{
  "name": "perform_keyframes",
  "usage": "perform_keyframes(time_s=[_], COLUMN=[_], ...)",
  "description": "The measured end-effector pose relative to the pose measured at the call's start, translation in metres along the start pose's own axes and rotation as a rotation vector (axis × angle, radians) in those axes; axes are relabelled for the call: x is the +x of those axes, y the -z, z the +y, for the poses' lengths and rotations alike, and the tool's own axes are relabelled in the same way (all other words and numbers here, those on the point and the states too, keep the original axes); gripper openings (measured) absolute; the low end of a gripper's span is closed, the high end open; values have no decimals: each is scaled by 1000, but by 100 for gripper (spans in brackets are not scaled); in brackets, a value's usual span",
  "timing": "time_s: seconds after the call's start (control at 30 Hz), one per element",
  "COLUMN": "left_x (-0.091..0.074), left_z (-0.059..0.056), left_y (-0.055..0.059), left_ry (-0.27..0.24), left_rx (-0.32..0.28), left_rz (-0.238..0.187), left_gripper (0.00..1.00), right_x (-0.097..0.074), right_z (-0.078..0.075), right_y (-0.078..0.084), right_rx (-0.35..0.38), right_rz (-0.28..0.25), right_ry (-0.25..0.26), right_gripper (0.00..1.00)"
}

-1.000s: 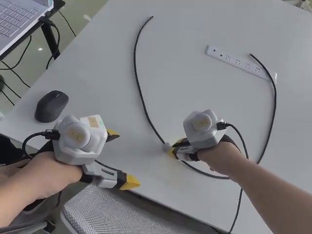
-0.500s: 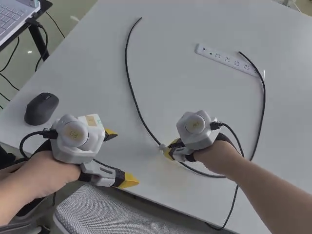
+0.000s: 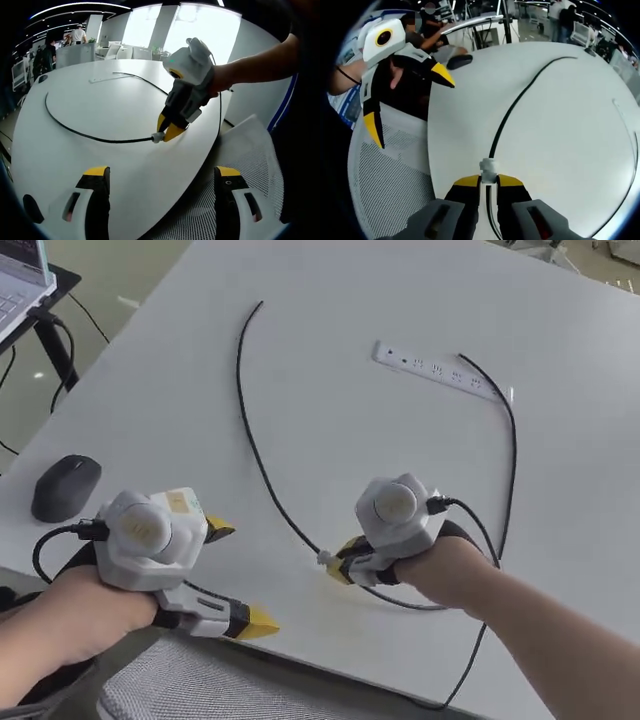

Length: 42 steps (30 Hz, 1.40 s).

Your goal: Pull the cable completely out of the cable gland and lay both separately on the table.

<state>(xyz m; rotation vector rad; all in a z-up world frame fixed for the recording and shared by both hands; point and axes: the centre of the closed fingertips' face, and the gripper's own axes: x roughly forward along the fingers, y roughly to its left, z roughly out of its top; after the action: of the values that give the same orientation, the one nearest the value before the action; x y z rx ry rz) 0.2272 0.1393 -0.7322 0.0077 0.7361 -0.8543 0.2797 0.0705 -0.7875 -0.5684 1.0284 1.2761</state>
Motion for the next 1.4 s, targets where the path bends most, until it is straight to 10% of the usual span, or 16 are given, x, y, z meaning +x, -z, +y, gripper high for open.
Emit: perform_keyframes(time_s=[1.0,1.4], left_x=[10,14], left_z=[-26,-39], left_y=[-55,-59], left_ry=[95,134], left_rx=[123,165], left_rz=[-31,-33], left_gripper=[86,82], right_x=[-63,-78], right_z=[40,61], right_y=[-4,-6], right_rx=[29,24], right_rz=[-67,-75], right_ry=[-28,-45], right_gripper=[6,6])
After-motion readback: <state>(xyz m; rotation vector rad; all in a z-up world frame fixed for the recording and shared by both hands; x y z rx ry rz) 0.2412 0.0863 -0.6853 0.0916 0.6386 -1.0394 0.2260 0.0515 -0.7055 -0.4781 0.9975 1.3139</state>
